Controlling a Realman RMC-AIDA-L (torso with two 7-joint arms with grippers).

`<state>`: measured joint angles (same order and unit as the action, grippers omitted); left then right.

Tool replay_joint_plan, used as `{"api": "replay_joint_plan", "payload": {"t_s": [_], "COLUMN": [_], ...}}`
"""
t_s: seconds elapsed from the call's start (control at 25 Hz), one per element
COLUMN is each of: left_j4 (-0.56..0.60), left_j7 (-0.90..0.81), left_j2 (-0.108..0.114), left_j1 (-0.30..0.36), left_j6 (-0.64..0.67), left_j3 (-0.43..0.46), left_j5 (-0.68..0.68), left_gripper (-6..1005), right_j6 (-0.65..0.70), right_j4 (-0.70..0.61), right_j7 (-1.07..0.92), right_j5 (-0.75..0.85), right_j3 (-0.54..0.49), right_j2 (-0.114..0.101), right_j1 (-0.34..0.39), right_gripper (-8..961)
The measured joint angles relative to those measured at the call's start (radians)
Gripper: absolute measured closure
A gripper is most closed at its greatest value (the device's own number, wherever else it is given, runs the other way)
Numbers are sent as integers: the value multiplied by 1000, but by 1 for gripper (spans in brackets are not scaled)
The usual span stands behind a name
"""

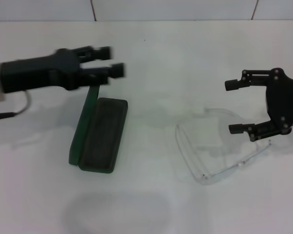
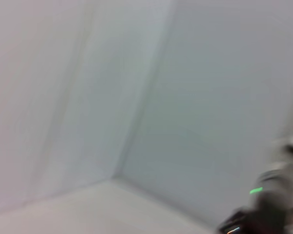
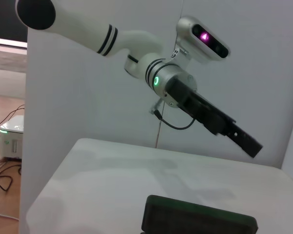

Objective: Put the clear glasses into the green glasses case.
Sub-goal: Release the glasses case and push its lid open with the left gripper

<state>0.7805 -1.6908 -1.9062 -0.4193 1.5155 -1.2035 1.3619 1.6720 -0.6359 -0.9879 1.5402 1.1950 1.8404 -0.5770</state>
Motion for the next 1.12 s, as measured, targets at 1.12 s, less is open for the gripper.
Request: {"api": "replay_joint_plan", "payload": {"t_s": [1.12], "left_j4": [244], "left_j7": [-465], "left_j2": [-152], "left_j1": [57], "left_j6": [-71], "left_j3": [294], "left_j5": [733], "left_gripper": [217], "right_j6": [7], "right_j4": [-50], "right_j7": [12], "right_j5": [38], "right_j3": [6], "right_j2": [32], "right_j1": [0], "right_gripper": [108]}}
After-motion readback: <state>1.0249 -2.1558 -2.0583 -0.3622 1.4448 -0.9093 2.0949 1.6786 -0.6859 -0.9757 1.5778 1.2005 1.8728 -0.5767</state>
